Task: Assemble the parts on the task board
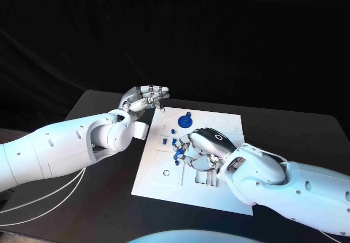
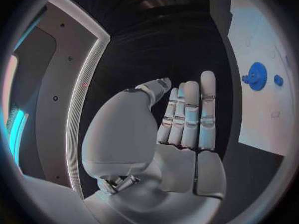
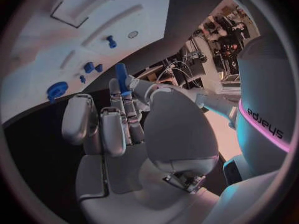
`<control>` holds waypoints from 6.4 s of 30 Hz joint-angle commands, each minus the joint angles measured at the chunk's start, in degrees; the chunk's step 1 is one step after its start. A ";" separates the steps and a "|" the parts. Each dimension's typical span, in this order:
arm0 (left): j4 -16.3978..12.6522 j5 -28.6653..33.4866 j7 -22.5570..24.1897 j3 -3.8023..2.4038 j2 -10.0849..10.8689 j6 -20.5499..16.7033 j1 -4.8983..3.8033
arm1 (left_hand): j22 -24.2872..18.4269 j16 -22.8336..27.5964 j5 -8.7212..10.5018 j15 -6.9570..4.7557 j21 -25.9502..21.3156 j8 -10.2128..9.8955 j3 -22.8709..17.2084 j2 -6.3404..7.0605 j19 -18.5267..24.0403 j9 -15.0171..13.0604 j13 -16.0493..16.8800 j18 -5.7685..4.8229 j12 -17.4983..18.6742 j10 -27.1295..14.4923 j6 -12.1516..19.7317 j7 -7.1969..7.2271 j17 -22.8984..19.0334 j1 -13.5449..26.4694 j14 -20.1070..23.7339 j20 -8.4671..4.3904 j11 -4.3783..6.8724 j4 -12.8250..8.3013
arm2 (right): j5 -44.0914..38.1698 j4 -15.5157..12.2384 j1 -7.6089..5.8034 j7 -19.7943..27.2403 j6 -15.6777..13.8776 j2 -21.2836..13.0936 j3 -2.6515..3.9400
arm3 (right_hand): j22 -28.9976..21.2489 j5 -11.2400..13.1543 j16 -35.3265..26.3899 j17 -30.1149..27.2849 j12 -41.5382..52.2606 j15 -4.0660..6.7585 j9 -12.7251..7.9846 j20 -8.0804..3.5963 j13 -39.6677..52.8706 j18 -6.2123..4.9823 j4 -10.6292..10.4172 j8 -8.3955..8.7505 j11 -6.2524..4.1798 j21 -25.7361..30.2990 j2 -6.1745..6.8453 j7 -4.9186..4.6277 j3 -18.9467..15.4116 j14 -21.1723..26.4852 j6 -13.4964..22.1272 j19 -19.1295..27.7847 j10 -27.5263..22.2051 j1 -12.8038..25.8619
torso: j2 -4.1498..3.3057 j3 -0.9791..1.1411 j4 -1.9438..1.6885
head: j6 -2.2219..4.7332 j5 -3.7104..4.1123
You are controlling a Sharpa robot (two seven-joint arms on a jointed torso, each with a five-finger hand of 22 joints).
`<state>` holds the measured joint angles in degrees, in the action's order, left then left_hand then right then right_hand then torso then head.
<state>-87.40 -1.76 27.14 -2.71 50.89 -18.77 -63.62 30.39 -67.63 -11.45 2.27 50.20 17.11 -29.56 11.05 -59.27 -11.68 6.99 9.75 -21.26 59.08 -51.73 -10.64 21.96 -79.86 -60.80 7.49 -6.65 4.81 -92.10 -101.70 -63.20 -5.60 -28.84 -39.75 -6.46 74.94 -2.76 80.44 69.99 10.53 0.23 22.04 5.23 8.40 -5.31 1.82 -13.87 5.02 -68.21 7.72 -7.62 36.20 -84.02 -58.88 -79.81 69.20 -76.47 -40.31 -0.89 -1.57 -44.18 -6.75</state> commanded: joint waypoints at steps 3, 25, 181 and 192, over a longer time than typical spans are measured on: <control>0.01 -0.19 0.36 0.00 -0.49 0.99 -0.01 | -0.09 0.15 -0.14 0.06 -0.34 0.28 -0.05 -0.47 0.42 0.09 0.10 0.79 -0.17 -0.28 0.38 -0.14 -0.05 0.09 0.19 0.00 -0.08 -0.06 | 0.61 1.88 1.16 2.11 0.69 2.48 -0.25 | 4.14 -0.27 0.24 -0.10 0.25 0.49 -0.04 0.01 0.07 0.60 0.39 -0.29 -1.30 0.16 -0.20 -0.45 0.10 -1.92 -0.06 -0.35 1.04 -0.57 | -0.01 -0.06 -0.02 | -0.11 -0.68; -0.04 -0.19 0.25 0.02 -0.99 0.97 -0.01 | -0.09 0.15 -0.14 0.06 -0.35 0.28 -0.05 -0.47 0.42 0.10 0.10 0.79 -0.21 -0.32 0.41 -0.14 -0.06 0.10 0.18 0.01 -0.08 -0.08 | -0.53 8.36 4.12 1.92 4.17 8.50 -1.29 | 3.96 -0.26 0.20 -0.20 0.10 0.37 -0.07 0.04 0.10 0.51 0.45 -0.13 -1.13 0.63 -0.36 -0.63 0.25 -1.91 0.21 -0.14 0.75 -0.46 | -0.15 0.09 0.04 | -0.74 -1.87; -0.80 -0.36 -0.53 0.59 0.90 0.73 -0.01 | -0.14 0.06 -0.12 0.10 -0.42 0.44 -0.17 -0.55 0.42 0.14 0.20 0.81 -0.74 -0.86 0.64 -0.18 -0.22 0.23 0.21 0.06 -0.13 -0.31 | 9.75 -9.65 2.62 -19.86 4.85 -25.84 -1.40 | 10.88 -12.55 7.35 13.28 67.82 2.54 12.09 -1.79 68.34 2.85 -18.28 -11.06 -4.03 -10.42 3.36 2.23 -21.85 -4.70 6.25 -5.59 12.76 11.33 | 0.37 -0.21 1.35 | -1.15 8.54; -0.96 -0.36 -0.54 0.59 1.17 0.70 -0.01 | -0.14 0.06 -0.12 0.10 -0.42 0.44 -0.17 -0.55 0.42 0.14 0.20 0.81 -0.74 -0.86 0.64 -0.18 -0.22 0.23 0.21 0.06 -0.13 -0.31 | 7.79 -9.45 4.17 -20.28 4.21 -23.96 -1.44 | 10.84 -12.40 7.35 13.26 67.64 2.56 12.13 -1.80 68.16 2.82 -18.34 -11.09 -4.04 -10.28 3.43 2.26 -22.05 -4.70 6.23 -5.53 12.62 11.33 | 0.40 -0.21 1.37 | -1.40 8.49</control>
<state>-88.17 -1.90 26.38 -2.09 52.09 -18.69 -63.60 30.33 -67.63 -11.45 2.28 49.98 17.33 -29.56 11.04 -59.27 -11.61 7.12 9.74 -21.74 58.62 -51.52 -10.84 21.81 -79.84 -60.81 7.49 -6.70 4.81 -81.81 -111.11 -59.13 -24.70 -24.87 -63.82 -7.88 74.92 -15.51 87.54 74.95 78.19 2.28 34.08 3.51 74.95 -3.50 -16.38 -24.76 1.13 -78.37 11.09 -5.59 14.25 -84.03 -52.74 -83.81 81.69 -65.82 -39.91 -1.11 -0.22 -45.55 1.78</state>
